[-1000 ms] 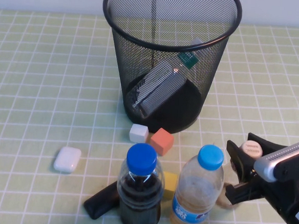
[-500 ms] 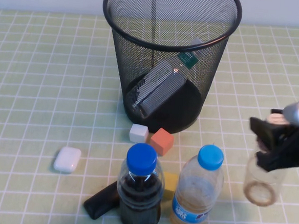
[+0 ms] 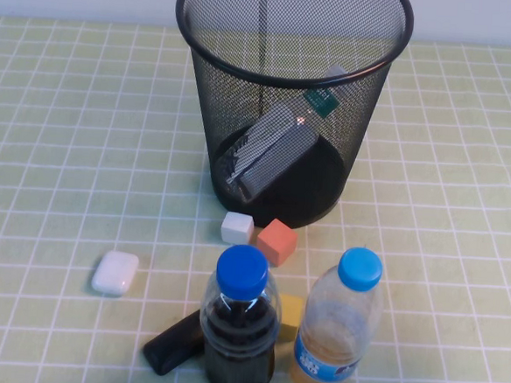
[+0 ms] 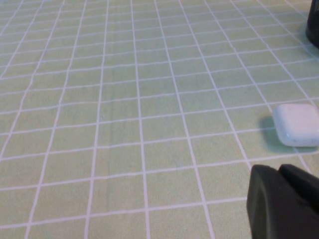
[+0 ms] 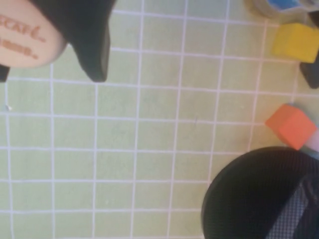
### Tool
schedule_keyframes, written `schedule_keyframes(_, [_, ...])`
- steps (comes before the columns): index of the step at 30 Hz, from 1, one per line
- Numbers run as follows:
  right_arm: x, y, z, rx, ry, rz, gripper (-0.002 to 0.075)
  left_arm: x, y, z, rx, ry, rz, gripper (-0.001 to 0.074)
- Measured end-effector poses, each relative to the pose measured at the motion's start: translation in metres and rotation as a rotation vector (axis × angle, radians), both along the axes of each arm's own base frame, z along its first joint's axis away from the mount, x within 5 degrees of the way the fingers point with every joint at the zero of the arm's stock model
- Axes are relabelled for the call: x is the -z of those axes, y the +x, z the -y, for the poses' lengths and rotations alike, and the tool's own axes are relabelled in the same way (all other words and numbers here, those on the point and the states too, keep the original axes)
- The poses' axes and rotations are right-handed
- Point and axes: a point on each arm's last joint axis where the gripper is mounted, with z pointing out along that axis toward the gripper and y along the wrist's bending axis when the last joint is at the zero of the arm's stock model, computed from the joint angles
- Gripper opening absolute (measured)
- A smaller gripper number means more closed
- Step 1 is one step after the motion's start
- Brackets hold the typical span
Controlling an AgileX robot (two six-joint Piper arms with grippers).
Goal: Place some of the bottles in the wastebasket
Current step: Place the bottle in the trash can
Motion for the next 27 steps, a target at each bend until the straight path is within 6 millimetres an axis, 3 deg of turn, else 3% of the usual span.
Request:
schedule_keyframes(8, [-0.075,0.049,-0.007,-0.015,-0.003,0.002,0.0266,0.0,0.0,0.0,0.0,0.0,0.0,-0.0003])
schedule_keyframes(14, [-0.16,0.075,-0.014,-0.032,0.033,0.243,0.0266,0.0,0.0,0.0,0.0,0.0,0.0,-0.0003])
schedule_keyframes(18, [-0.2,0.085,-0.039,-0.133,0.084,0.402,0.0266,0.0,0.0,0.0,0.0,0.0,0.0,-0.0004])
schedule_keyframes(23, [-0.215,0.102,-0.099,-0.322,0.157,0.543,0.0266,0.0,0.0,0.0,0.0,0.0,0.0,-0.0004])
schedule_keyframes(27, [-0.188,0.131,-0.15,-0.432,0.155,0.552,0.0266,0.0,0.0,0.0,0.0,0.0,0.0,-0.0004])
